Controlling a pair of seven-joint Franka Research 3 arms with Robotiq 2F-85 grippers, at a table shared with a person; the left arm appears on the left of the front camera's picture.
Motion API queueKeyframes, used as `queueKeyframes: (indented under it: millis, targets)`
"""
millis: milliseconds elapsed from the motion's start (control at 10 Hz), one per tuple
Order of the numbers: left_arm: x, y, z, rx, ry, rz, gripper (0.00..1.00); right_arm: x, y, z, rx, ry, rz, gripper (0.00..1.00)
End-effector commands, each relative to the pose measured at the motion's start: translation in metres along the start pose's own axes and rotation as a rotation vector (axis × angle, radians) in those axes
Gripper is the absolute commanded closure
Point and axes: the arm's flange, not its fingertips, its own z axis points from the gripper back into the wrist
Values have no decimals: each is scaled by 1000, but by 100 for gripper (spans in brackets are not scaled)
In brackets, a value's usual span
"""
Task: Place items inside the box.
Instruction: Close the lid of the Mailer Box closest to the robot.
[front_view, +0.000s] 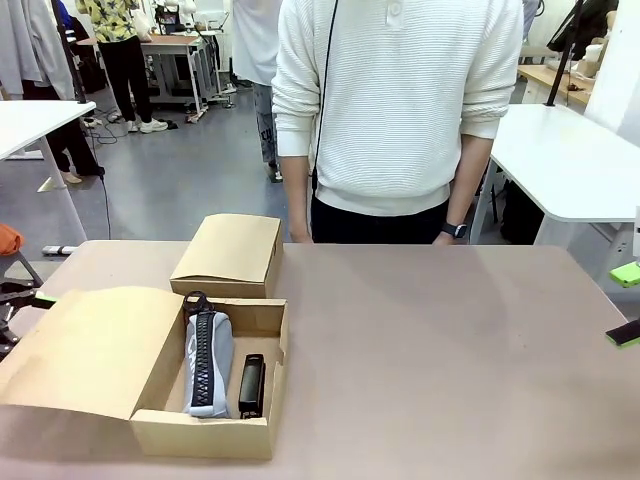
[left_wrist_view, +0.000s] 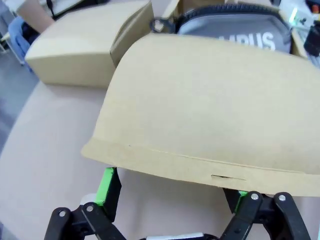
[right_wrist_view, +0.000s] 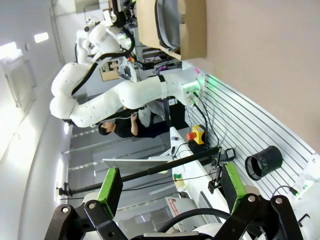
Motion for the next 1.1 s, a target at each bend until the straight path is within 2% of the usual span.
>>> queueKeyframes:
  millis: [0,100,300,600,800,1000]
  targets:
    - [8,0,12,39,-77,-57,0,0,6,3,15,-4,-17,0]
    - [20,-3,18,55,-134,-77,0,0,6,3,15,-4,-17,0]
    - [45,-14,19,4,-280,-112,0,0,6,3,15,-4,-17,0]
    - [88,-26,10,17,-417,-156,0,0,6,3,15,-4,-17,0]
    - [125,-37,-14,-4,-434,-188,0,0,6,3,15,-4,-17,0]
    - [149,-52,-70,-58,-359,-189,0,0,6,3,15,-4,-17,0]
